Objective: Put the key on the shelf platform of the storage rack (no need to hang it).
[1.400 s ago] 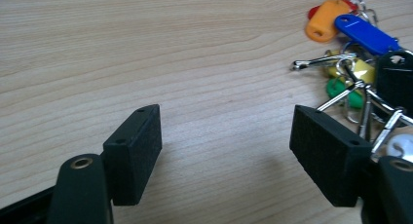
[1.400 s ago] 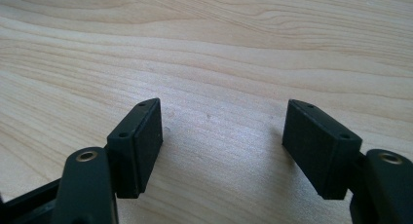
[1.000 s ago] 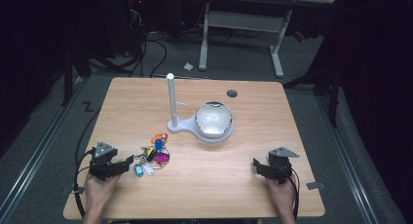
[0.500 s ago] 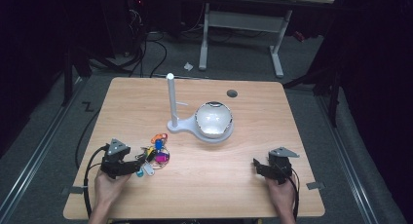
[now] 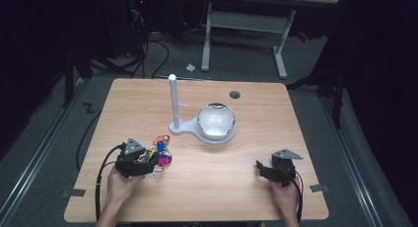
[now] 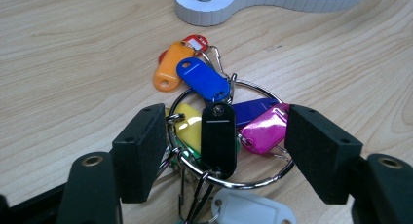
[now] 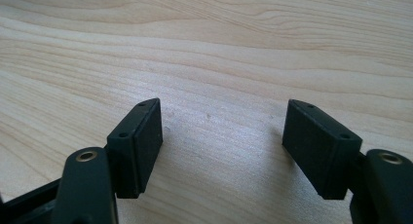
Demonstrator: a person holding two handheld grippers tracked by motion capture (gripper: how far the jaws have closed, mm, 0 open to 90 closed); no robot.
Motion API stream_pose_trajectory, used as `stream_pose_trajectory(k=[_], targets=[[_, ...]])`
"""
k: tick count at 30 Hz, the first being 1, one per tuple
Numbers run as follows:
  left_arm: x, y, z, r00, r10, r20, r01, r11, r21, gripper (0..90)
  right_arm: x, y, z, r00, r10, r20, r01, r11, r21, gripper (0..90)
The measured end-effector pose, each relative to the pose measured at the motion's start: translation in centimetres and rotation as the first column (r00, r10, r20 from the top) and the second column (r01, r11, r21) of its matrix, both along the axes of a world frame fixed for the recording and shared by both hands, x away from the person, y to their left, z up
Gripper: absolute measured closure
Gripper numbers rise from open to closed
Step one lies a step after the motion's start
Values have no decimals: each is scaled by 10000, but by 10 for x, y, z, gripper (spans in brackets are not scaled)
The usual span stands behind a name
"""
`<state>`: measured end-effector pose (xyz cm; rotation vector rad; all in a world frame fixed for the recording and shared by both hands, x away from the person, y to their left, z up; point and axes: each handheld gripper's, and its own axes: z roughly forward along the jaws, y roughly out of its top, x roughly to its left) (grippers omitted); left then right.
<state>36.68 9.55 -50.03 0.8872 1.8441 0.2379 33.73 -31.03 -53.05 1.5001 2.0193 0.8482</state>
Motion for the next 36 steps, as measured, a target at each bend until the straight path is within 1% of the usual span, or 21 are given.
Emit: stream_pose_trajectory(k=[2,4,6,8,10,11,13,17,22,23,26,27,28,29,30,31,32,33,34,35,36], targets=[[3,-6,-3,9999,-99,-28,99,9997,211,338,0,0,0,10000,2,-1,-2,10000,0,311],[5,-11,-5,9998,-109,-165,114,9996,250,342,0,0,0,10000,0,-1,0,10000,-2,311],[6,-12,-7,9997,-187,-170,194,9991,365,345,0,0,0,10000,3,1,-3,10000,-2,311],[10,-18,-12,9995,-202,-241,217,9977,637,347,0,0,0,10000,8,-7,-8,10000,1,311],[12,-20,-15,9992,-240,-323,263,9971,715,348,0,0,0,10000,14,10,-14,10000,-2,311],[14,-21,-16,9991,-145,-408,175,9972,730,349,0,0,0,10000,2,-1,-2,10000,0,311],[16,-22,-18,9988,-250,-431,280,9971,713,358,0,0,0,10000,16,11,-16,10000,-3,311],[23,-21,-18,9983,-62,-580,82,9994,351,367,0,0,0,10000,3,1,-3,10000,0,311],[27,-20,-18,9987,-47,-517,60,9997,233,403,0,0,0,10000,2,1,-2,10000,0,311],[29,-18,-19,9988,-18,-480,27,9998,177,442,0,0,0,10000,2,-2,-2,10000,-1,311],[31,-18,-18,9986,10,-523,1,9998,208,496,0,0,0,10000,1,-2,-1,10000,0,311],[32,-21,-19,9988,12,-485,10,9989,459,539,0,0,0,10000,1,-2,-1,10000,2,311],[32,-21,-19,9988,12,-485,10,9989,459,578,0,0,0,10000,1,-2,-1,10000,2,311],[32,-24,-22,9992,-46,-400,76,9971,762,592,0,0,0,10000,2,-1,-2,10000,-2,311],[34,-27,-21,9986,-99,-519,143,9964,841,606,0,0,0,10000,3,-1,-3,10000,0,311],[35,-28,-22,9987,-173,-476,215,9957,903,621,0,0,0,10000,3,-1,-3,10000,-2,311],[37,-28,-22,9987,-147,-485,187,9965,820,633,0,0,0,10000,3,-3,-3,10000,-2,311],[38,-28,-21,9982,38,-592,1,9977,673,643,0,0,0,10000,1,-2,-1,10000,0,310],[39,-28,-25,9985,82,-543,-32,9958,916,671,0,0,0,10000,3,-2,-3,10000,-2,311],[39,-28,-25,9985,82,-543,-32,9958,916,727,0,0,0,10000,2,-2,-2,10000,0,310],[37,-29,-27,9995,-86,-297,121,9927,1203,727,0,0,0,10000,2,-2,-2,10000,0,310]])
